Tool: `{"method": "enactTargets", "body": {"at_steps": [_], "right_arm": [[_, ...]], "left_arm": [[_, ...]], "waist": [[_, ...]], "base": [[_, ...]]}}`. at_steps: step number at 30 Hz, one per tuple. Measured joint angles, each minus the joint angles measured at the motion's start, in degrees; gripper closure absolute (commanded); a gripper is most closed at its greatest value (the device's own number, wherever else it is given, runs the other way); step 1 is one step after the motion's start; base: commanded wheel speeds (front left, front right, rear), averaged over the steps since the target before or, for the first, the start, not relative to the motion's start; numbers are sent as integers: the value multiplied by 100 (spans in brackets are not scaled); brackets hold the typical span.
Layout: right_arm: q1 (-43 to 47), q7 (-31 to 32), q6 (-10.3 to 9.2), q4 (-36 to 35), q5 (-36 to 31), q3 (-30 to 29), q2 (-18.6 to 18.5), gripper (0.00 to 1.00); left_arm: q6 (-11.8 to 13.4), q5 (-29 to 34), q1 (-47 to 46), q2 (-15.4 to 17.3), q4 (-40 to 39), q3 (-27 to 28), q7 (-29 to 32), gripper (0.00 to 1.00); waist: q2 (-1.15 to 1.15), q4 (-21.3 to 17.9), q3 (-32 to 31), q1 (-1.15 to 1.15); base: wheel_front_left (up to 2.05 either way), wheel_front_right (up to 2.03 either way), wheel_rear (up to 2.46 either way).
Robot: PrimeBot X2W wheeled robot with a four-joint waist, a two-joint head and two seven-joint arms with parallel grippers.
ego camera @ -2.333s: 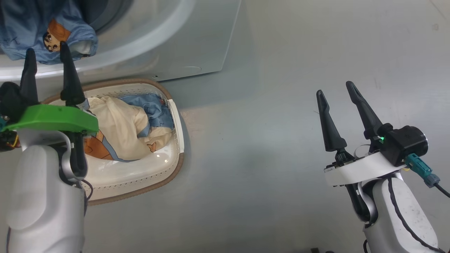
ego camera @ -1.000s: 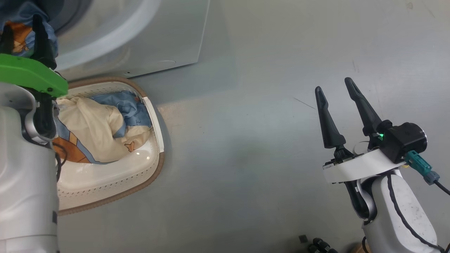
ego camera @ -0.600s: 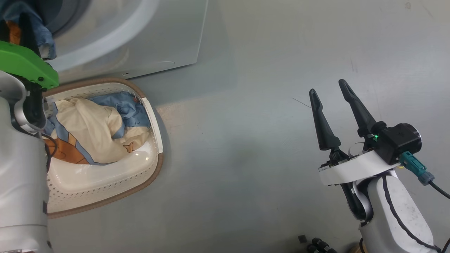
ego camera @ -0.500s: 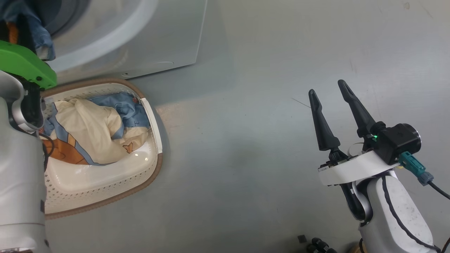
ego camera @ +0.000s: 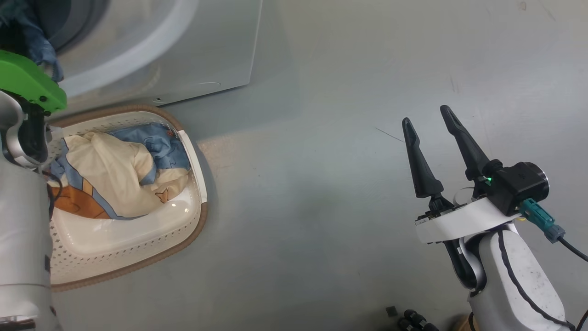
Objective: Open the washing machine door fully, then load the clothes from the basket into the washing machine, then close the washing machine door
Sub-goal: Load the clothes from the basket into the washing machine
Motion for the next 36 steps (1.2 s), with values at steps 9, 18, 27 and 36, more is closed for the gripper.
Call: {"method": "enactTargets", "body": {"at_steps": [9,18,27,36], "right_arm": [[0,0,0,2,0,-1,5,0],[1,0,0,5,0,-4,7,0],[1,0,0,7,1,54,8,0],[0,0,0,23,99,386,21,0]], "left_arm": [[-2,14,-106,-1,122,-49,-23,100],[-1,98,-190,10,66,-11,-530,100],[144,101,-543,60,18,153,-991,100],[346,166,-1070,365,42,308,-1278,100]], "waist": [[0,-7,-3,0],[0,38,-8,1],[0,30,18,0],[0,-165,155,1]], "base": [[0,0,0],[0,0,0],[0,0,0],[0,0,0]]}}
